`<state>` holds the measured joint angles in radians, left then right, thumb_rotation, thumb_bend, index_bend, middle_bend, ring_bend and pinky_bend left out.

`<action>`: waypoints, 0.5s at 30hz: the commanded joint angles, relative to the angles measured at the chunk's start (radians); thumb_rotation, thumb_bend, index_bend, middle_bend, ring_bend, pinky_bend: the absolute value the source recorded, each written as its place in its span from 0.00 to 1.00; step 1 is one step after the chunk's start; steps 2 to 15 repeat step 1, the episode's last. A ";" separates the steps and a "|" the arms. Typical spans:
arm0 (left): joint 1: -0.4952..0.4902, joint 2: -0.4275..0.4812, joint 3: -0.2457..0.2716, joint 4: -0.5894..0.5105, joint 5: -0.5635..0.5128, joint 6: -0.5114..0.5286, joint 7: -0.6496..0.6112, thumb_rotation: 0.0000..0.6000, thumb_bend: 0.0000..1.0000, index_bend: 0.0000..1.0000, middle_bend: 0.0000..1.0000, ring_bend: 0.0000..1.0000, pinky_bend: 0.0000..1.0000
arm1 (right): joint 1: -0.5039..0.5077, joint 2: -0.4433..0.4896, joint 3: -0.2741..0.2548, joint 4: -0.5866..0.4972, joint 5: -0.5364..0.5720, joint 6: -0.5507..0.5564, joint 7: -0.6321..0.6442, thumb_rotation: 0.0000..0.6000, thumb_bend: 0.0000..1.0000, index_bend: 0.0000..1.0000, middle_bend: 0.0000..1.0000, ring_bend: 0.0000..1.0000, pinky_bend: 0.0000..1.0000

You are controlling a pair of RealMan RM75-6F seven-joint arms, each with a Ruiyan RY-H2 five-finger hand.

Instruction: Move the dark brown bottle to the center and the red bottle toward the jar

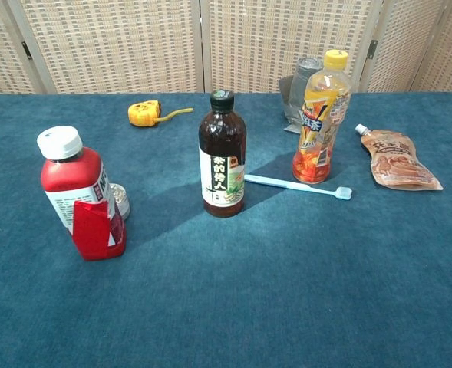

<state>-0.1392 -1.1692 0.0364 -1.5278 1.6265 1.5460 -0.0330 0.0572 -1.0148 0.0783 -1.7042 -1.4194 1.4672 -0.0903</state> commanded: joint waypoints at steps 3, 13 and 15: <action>0.001 -0.006 -0.001 0.005 0.000 -0.004 0.005 1.00 0.15 0.21 0.11 0.16 0.43 | 0.002 0.003 -0.006 0.000 -0.010 -0.008 0.011 1.00 0.01 0.49 0.48 0.39 0.40; 0.001 -0.006 -0.001 0.005 0.000 -0.004 0.005 1.00 0.15 0.21 0.11 0.16 0.43 | 0.002 0.003 -0.006 0.000 -0.010 -0.008 0.011 1.00 0.01 0.49 0.48 0.39 0.40; 0.001 -0.006 -0.001 0.005 0.000 -0.004 0.005 1.00 0.15 0.21 0.11 0.16 0.43 | 0.002 0.003 -0.006 0.000 -0.010 -0.008 0.011 1.00 0.01 0.49 0.48 0.39 0.40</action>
